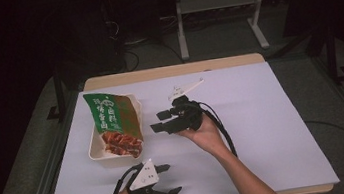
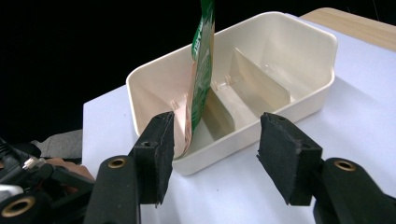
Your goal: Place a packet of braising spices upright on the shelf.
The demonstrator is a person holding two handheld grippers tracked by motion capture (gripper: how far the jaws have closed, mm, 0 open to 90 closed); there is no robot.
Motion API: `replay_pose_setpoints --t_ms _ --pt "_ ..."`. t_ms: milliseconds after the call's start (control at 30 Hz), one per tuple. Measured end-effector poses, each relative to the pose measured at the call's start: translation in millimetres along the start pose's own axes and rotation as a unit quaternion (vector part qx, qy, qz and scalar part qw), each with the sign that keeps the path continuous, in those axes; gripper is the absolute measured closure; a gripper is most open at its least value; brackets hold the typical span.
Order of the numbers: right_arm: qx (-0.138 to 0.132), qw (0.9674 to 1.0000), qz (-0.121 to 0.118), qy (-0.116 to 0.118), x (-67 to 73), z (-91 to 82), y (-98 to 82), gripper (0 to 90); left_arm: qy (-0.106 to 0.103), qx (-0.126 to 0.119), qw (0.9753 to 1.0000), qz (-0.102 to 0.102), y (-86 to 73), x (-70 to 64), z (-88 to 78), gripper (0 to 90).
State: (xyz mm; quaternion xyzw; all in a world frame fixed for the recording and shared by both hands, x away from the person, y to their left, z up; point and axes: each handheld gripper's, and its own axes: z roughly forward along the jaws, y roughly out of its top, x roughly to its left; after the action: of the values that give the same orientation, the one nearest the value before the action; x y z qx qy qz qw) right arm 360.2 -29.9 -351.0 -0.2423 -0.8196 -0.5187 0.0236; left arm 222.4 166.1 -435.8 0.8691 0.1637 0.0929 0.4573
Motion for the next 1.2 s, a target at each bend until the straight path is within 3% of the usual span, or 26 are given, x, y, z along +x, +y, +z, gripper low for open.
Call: replay_pose_setpoints --t_ms 1200 --pt "0.004 0.9991 0.024 -0.036 -22.0 -55.5 -29.5 34.8 0.003 0.003 1.0 -0.006 -0.1 0.6 1.4 25.7"
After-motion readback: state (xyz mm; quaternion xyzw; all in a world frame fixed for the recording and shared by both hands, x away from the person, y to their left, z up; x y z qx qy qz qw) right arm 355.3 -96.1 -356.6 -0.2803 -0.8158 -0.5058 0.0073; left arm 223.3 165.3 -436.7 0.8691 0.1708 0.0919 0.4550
